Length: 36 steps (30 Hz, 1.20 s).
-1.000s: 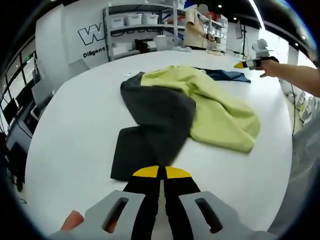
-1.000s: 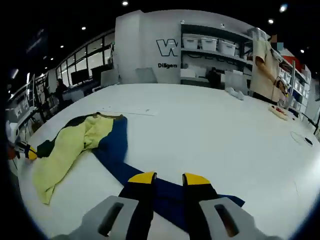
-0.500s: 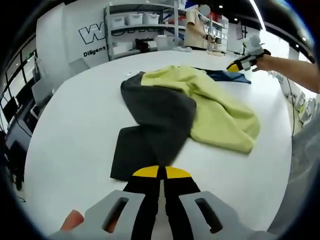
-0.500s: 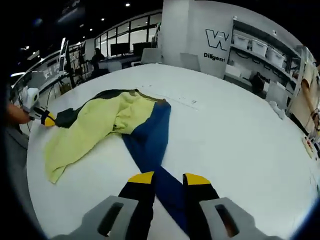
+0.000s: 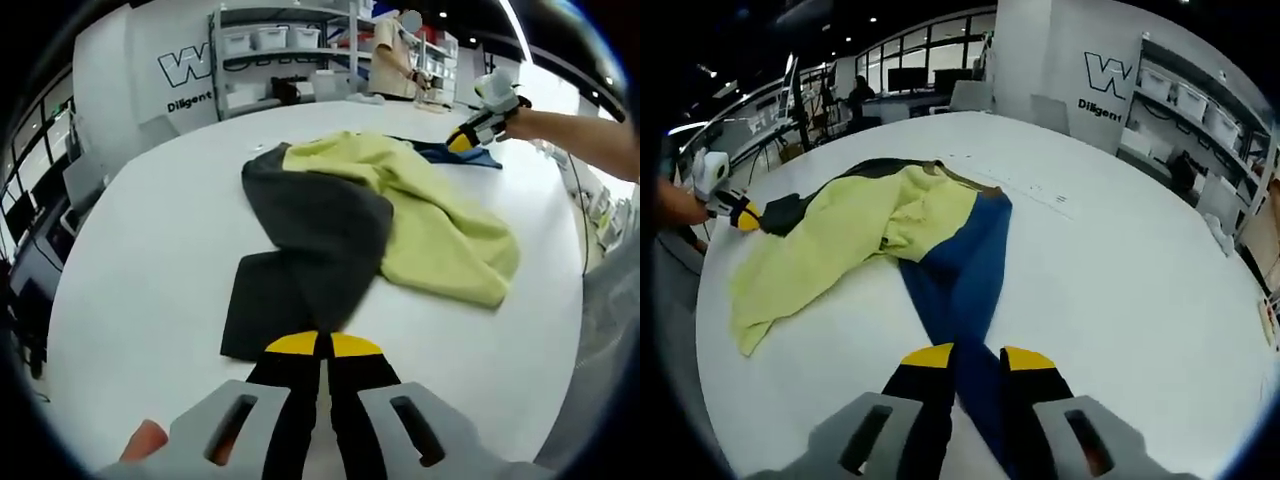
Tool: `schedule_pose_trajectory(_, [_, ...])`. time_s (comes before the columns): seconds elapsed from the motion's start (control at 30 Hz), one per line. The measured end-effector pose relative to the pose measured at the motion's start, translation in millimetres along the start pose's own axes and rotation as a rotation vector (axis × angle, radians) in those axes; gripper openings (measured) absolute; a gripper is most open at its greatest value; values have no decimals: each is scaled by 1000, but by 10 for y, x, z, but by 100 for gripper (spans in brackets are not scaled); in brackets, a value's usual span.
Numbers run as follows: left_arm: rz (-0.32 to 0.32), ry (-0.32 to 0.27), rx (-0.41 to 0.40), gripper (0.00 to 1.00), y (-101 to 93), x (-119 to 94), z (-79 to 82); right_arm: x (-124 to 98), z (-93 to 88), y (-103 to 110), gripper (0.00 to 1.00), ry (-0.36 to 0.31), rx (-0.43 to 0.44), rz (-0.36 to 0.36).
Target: Fold the garment on the visible template until the final outline fits inside the template.
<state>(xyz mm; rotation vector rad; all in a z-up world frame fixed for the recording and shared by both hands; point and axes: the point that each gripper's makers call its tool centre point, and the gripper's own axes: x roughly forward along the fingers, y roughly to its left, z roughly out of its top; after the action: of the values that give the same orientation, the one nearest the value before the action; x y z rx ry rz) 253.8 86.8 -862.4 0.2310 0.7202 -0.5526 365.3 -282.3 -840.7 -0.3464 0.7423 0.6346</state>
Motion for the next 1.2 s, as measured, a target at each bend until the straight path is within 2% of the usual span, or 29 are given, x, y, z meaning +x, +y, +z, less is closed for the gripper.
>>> schedule_pose_trajectory(0.17, [-1,0,-4,0,-2,-3,2,-31,-13,32,0,8,-7,5])
schedule_pose_trajectory(0.47, [1,0,-1,0,-5,-3,2,-92,-4,-8,0,2,-21,-18])
schedule_pose_trajectory(0.67, [1,0,2,0,-2,-2,3,-243,147,-394,0,-67,8,-181])
schedule_pose_trajectory(0.83, [3,0,2,0,-5,-4,1,-265,137,-590,0,-67,21,-262])
schedule_pose_trajectory(0.93, [2,0,1,0,-4,-3,2,-242,43,-725,0,-26,32,-330])
schedule_pose_trajectory(1.03, [2,2,1,0,-2,-2,3,-223,-47,-804,0,4,50,-363])
schedule_pose_trajectory(1.2, [3,4,1,0,-1,-2,4,-194,-112,-814,0,22,63,-364])
